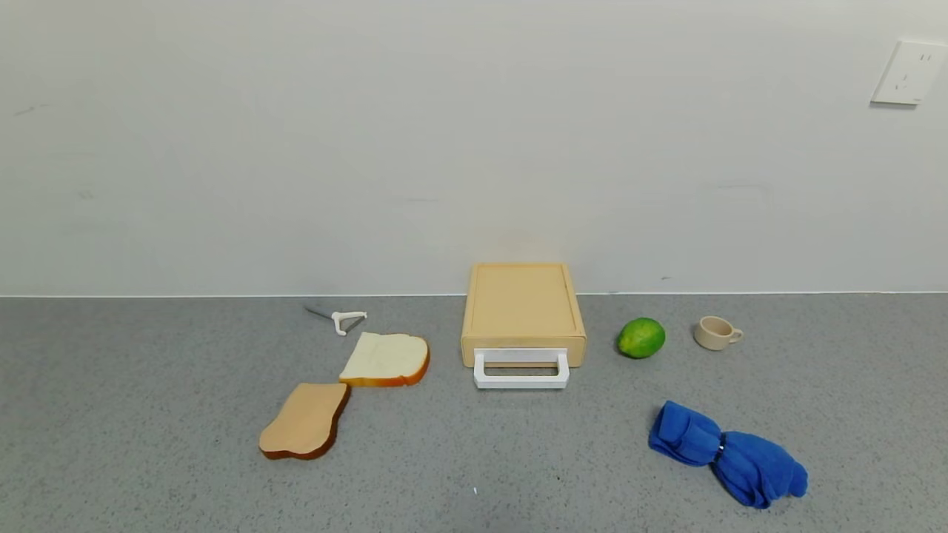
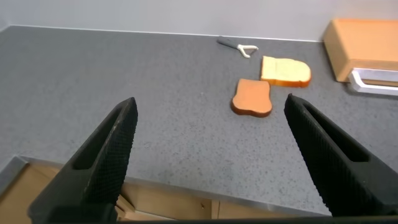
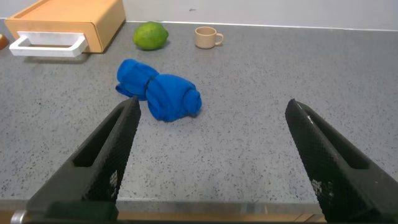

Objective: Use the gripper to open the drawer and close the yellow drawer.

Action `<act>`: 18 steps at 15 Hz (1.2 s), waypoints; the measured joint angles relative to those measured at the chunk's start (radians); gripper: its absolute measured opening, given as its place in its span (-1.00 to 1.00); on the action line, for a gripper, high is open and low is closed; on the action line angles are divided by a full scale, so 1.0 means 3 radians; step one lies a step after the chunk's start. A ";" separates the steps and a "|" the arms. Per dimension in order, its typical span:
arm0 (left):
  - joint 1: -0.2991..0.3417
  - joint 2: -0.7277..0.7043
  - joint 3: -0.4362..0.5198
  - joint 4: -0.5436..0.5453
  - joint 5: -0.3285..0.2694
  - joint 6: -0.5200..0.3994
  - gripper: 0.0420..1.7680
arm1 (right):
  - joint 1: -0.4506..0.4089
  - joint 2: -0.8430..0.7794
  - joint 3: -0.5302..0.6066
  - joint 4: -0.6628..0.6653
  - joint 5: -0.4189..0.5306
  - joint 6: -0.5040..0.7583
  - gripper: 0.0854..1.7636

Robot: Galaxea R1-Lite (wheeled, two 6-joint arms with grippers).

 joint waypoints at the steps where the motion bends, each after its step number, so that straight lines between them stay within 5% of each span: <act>1: 0.0050 -0.0056 0.0013 0.0004 0.0000 0.0050 0.93 | 0.0000 0.0001 0.0000 0.0001 0.0000 0.0000 0.94; 4: 0.0100 -0.0298 0.0183 -0.0016 -0.0127 0.0102 0.93 | 0.0002 0.0000 0.0000 0.0001 0.0000 0.0000 0.94; 7: 0.0122 -0.0575 0.0421 -0.0143 -0.0499 0.0117 0.94 | 0.0002 0.0001 0.0000 0.0000 0.0001 0.0000 0.94; 13: 0.0127 -0.0850 0.1211 -0.1245 -0.0797 0.0148 0.94 | 0.0002 0.0001 0.0000 0.0001 -0.0001 -0.0001 0.94; 18: 0.0126 -0.0872 0.1760 -0.1750 -0.1070 0.0211 0.94 | 0.0002 0.0000 0.0000 0.0001 0.0000 0.0000 0.94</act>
